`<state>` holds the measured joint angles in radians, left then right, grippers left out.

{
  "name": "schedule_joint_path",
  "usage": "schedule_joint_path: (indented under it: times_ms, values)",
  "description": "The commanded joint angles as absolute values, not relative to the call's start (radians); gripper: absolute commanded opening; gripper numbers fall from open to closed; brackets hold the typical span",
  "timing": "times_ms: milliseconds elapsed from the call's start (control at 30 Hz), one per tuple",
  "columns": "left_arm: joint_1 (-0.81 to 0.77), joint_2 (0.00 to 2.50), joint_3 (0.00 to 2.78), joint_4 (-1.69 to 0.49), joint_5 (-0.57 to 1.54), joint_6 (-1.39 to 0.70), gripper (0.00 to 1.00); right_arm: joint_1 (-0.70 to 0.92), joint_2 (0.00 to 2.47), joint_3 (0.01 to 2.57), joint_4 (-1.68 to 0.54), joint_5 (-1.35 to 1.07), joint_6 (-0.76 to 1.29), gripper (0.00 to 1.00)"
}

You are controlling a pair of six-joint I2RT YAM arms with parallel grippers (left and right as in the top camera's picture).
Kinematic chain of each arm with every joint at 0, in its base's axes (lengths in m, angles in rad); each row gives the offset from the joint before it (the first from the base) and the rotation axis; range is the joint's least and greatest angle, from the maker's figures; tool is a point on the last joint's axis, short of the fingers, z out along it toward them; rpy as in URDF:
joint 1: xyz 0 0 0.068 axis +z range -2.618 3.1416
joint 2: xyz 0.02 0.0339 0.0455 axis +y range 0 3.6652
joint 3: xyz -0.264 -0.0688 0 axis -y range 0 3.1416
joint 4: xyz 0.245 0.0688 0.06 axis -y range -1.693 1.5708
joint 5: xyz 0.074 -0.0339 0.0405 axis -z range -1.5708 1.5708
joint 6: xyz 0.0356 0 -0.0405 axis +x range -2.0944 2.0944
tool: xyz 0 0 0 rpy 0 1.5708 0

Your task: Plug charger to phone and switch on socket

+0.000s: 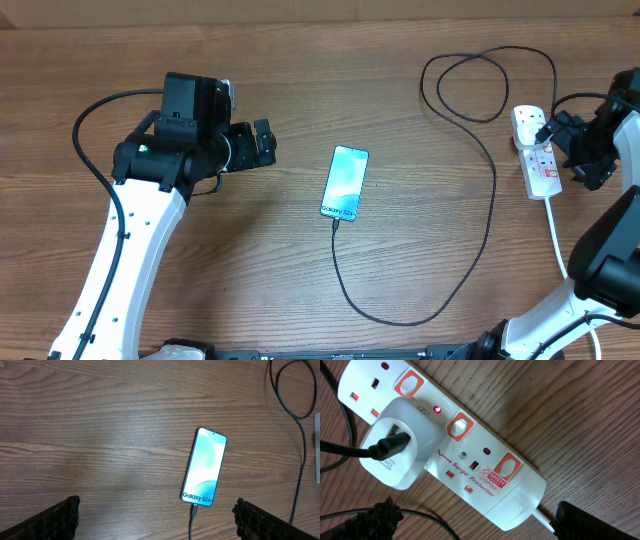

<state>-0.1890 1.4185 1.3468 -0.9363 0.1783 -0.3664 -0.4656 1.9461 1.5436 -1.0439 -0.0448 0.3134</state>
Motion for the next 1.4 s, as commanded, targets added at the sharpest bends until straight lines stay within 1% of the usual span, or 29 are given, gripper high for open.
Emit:
schedule_joint_path:
  times_ms: [0,1367]
  values:
    - [-0.184,1.407,1.356,-0.936,0.168,-0.362,1.00,-0.465,1.926,1.552,-1.040,-0.047,0.306,1.00]
    - [-0.184,1.427,1.356,-0.937,0.168,-0.362,0.99,-0.465,1.926,1.552,-1.040,-0.047,0.306,1.00]
